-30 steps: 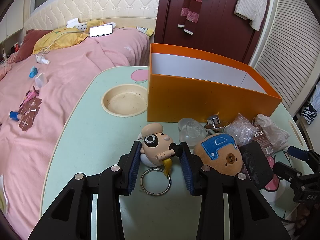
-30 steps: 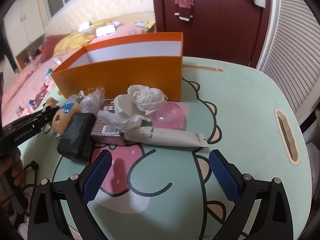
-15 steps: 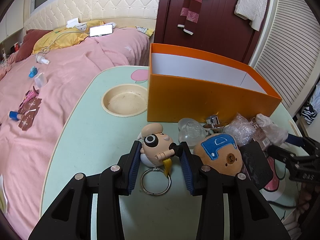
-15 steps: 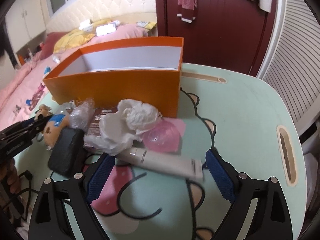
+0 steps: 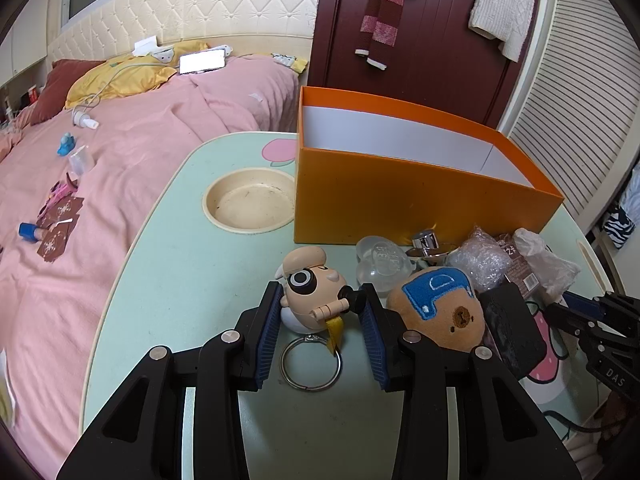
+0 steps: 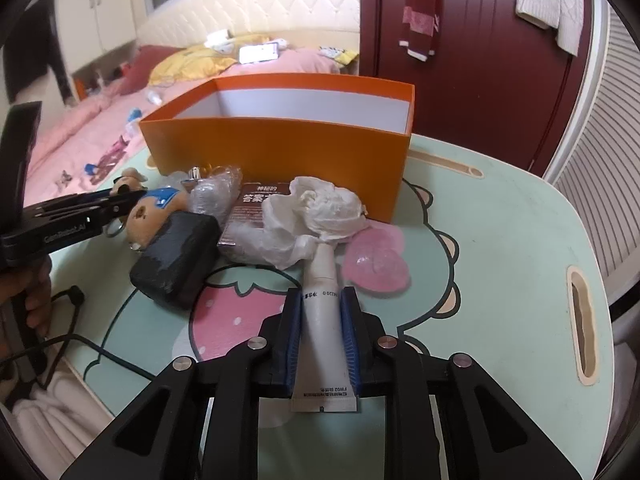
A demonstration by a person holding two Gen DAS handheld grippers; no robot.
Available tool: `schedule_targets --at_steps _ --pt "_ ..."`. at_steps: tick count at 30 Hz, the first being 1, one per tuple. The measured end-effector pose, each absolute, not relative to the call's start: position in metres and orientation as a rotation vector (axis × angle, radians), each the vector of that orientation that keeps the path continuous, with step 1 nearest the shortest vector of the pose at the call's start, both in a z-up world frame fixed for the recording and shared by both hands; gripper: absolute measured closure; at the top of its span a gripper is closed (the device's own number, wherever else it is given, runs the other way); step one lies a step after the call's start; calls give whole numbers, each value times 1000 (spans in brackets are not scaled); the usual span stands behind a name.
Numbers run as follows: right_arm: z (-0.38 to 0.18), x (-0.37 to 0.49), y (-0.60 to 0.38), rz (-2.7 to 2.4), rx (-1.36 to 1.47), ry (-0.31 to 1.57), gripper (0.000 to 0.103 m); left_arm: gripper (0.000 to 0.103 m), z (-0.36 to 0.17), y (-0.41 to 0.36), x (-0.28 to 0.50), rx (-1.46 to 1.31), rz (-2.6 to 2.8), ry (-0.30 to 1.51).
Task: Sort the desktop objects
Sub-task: 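Grasp the white tube with the right gripper while the left gripper holds the doll figure, then carry the doll and the tube into the orange box and open both grippers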
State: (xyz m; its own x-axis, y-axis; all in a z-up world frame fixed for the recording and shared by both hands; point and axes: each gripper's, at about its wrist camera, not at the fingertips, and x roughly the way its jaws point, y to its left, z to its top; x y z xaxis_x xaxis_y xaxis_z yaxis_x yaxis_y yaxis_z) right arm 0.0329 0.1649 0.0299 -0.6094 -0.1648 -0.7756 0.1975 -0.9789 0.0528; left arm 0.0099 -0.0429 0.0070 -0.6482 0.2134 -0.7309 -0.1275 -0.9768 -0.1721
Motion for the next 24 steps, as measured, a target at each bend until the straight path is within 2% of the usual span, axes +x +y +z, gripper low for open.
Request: schedule_targets --at_steps 11,15,24 --pt "47 45 167 -2655 1162 -32 84 63 14 -39 12 -1186 2704 -107" --pt "58 46 169 -2665 1119 -45 84 63 19 -45 11 -1188 2691 -178" --pt "84 33 175 -2694 1013 -71 84 63 64 -55 1 -1064 2721 -206"
